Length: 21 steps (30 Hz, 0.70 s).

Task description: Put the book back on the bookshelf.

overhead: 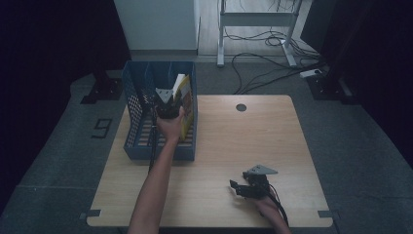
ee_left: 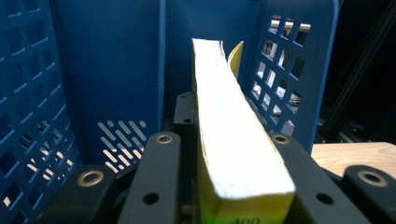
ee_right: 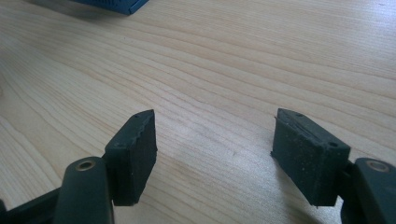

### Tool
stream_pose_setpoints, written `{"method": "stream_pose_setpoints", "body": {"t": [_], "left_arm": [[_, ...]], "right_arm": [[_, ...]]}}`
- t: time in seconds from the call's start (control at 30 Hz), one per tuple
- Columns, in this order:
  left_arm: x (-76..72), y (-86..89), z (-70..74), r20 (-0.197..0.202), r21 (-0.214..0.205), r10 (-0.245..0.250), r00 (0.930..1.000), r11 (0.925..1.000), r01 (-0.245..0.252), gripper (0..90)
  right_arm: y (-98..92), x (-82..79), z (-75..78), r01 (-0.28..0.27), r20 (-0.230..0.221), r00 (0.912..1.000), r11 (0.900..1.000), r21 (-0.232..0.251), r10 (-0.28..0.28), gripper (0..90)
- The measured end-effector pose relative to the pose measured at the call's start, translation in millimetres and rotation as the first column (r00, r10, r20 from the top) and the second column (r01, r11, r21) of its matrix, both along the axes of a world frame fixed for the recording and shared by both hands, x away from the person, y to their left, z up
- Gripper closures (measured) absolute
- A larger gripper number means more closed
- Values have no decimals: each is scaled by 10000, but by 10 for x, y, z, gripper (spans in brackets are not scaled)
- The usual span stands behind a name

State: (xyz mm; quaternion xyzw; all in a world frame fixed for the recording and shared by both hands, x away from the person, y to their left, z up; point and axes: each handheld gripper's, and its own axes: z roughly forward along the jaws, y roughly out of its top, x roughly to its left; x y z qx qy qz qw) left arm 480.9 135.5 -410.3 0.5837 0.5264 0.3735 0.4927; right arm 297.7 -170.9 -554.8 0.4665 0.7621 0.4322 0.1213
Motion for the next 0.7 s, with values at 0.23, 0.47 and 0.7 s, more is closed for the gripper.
{"method": "stream_pose_setpoints", "body": {"t": [0.23, 0.47, 0.7], "left_arm": [[27, 3, -4, 68, 100, 195, 9998, 9998, -196, 753], [34, 1, -18, 131, 112, 292, 9995, 9995, -293, 753], [26, -19, -45, 175, 212, 323, 9993, 9992, -327, 752]], "right_arm": [[2, -1, 1, 10, -2, 10000, 10000, -15, -10, 298], [3, -1, 1, 11, 2, 10000, 10000, -25, -11, 298], [5, -2, 0, -3, 27, 10000, 10000, -66, 3, 298]]}}
